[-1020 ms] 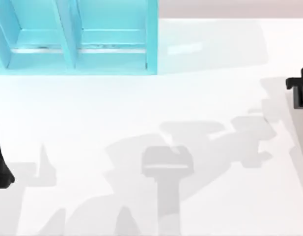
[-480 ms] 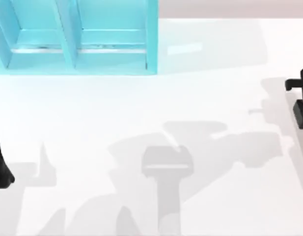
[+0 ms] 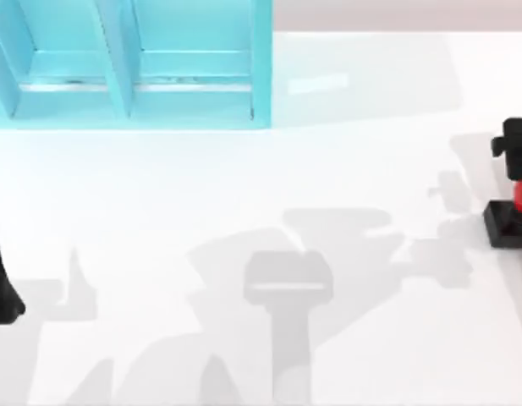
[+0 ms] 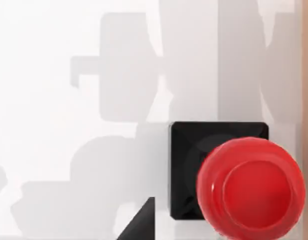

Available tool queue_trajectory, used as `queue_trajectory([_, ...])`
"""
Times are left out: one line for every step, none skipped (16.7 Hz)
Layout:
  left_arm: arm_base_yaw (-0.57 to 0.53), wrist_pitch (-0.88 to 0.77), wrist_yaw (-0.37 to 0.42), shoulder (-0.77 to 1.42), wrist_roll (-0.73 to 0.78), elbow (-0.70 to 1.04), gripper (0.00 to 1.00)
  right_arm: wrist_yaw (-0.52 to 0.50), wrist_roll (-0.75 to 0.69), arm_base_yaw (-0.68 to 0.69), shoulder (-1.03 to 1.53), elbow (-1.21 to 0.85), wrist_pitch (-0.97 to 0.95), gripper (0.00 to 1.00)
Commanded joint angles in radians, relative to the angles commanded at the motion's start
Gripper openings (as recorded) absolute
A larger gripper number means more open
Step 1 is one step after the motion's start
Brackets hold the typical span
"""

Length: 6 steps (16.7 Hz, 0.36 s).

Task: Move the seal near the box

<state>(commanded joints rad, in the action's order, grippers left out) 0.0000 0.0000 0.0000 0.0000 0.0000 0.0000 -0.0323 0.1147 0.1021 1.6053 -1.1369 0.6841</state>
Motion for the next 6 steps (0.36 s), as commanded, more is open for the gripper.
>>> queue_trajectory([0.0, 0.0, 0.0, 0.0, 0.0, 0.0, 1.0, 0.0, 0.0, 0.0, 0.0, 0.0, 0.0, 1.0])
queue_trajectory([0.0, 0.0, 0.0, 0.0, 0.0, 0.0, 1.0, 0.0, 0.0, 0.0, 0.0, 0.0, 0.0, 1.0])
queue_trajectory([0.0, 0.0, 0.0, 0.0, 0.0, 0.0, 1.0, 0.0, 0.0, 0.0, 0.0, 0.0, 0.0, 1.0])
queue_trajectory([0.0, 0.0, 0.0, 0.0, 0.0, 0.0, 1.0, 0.0, 0.0, 0.0, 0.0, 0.0, 0.0, 1.0])
queue_trajectory([0.0, 0.0, 0.0, 0.0, 0.0, 0.0, 1.0, 0.0, 0.0, 0.0, 0.0, 0.0, 0.0, 1.0])
queue_trajectory([0.0, 0.0, 0.0, 0.0, 0.0, 0.0, 1.0, 0.0, 0.0, 0.0, 0.0, 0.0, 0.0, 1.0])
